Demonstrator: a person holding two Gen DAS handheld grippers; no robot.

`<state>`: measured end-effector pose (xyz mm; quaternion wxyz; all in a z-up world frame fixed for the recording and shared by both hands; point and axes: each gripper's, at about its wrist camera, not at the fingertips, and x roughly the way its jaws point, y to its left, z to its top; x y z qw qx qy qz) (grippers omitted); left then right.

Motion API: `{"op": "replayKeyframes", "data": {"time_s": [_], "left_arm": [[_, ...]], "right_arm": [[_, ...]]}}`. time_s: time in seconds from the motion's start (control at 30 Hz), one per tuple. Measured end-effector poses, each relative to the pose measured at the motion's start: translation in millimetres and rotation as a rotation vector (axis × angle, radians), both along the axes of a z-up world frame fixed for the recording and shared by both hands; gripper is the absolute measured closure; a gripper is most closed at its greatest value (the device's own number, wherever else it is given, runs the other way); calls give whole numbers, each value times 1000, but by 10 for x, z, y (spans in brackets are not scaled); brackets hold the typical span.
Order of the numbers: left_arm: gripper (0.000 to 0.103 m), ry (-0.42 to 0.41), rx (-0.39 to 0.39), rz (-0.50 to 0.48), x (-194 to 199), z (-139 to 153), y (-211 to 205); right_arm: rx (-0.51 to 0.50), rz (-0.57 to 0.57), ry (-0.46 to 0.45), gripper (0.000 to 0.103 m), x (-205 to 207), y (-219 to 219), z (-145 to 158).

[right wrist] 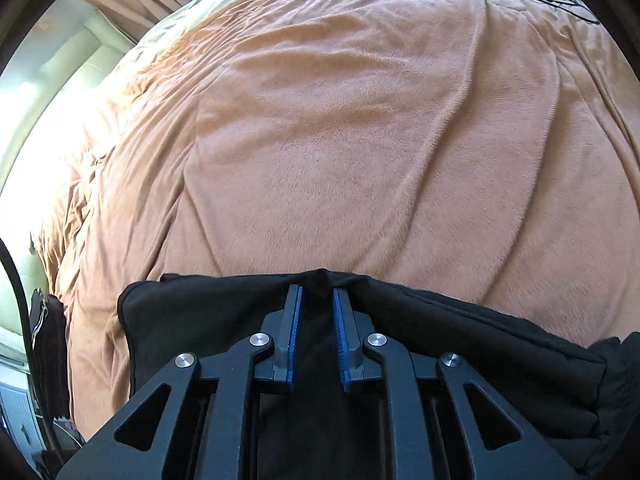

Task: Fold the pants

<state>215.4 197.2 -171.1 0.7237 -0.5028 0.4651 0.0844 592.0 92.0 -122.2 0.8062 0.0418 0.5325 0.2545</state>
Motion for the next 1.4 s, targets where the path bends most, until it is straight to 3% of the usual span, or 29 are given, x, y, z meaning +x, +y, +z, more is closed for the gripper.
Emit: {"op": "replayKeyframes", "data": {"time_s": [0.2,0.4,0.43,0.63,0.97,1.07,1.4], "left_arm": [[76,-29,-33,-4,49,-38,26],[76,-54,-41,-10,57,-43,41],[83,-59,-42,-8,49,-37,44],[91,-100,-34,-21,48,68,34],[93,-179,-21,-55,144,377,-37],[93,-207,-9,-77,185,502,-92],[94,-264,22,-151,452,894,-271]], "right_arm": [[77,58,-20,90,-125,-56,186],[96,120,-79,90,-561,-257,362],[95,126,-85,90,-646,-302,367],[109,102,-103,90,-1013,-610,286],[203,36,-84,90,-1678,-978,-2],[203,15,-57,90,-1750,-1053,-163],[293,-25,-33,90,-1906,-1381,-189]]}}
